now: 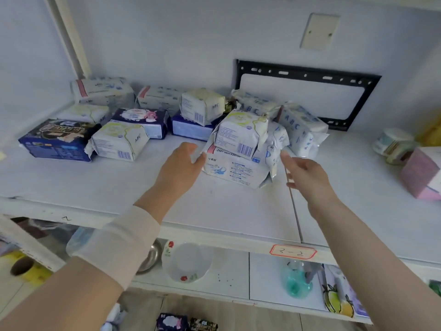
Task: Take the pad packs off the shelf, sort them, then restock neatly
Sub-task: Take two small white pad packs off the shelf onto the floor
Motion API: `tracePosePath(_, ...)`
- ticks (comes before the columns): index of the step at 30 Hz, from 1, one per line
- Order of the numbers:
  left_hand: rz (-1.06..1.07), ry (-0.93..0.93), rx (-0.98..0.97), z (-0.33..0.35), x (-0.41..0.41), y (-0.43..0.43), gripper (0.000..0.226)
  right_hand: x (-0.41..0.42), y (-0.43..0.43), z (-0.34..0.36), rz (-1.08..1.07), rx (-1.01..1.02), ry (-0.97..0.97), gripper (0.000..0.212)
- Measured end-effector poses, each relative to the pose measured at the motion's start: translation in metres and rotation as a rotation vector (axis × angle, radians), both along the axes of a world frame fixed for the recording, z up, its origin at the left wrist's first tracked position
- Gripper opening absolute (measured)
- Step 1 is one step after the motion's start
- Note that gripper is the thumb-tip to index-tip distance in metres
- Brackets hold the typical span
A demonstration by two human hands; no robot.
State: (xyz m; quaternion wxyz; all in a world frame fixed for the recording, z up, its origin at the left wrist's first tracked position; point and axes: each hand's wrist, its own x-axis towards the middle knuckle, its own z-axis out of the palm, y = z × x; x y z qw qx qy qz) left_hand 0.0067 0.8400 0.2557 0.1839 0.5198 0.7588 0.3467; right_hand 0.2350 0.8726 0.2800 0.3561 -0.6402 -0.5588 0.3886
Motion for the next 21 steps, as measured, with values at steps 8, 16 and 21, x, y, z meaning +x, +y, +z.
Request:
tracePosePath(8,0.034,0.069,0.002,0.001,-0.03,0.019,0.04,-0.055,0.056,0.041,0.045,-0.144,0.006,0.063)
tracePosePath(16,-0.012,0.12,0.012,0.0,-0.068,0.019,0.04,-0.085,0.071,0.029,0.048,-0.24,0.135,0.079)
tracePosePath(21,-0.039,0.122,0.002,-0.002,-0.077,0.025,0.041,-0.089,0.067,0.034,0.036,-0.287,0.198,0.029)
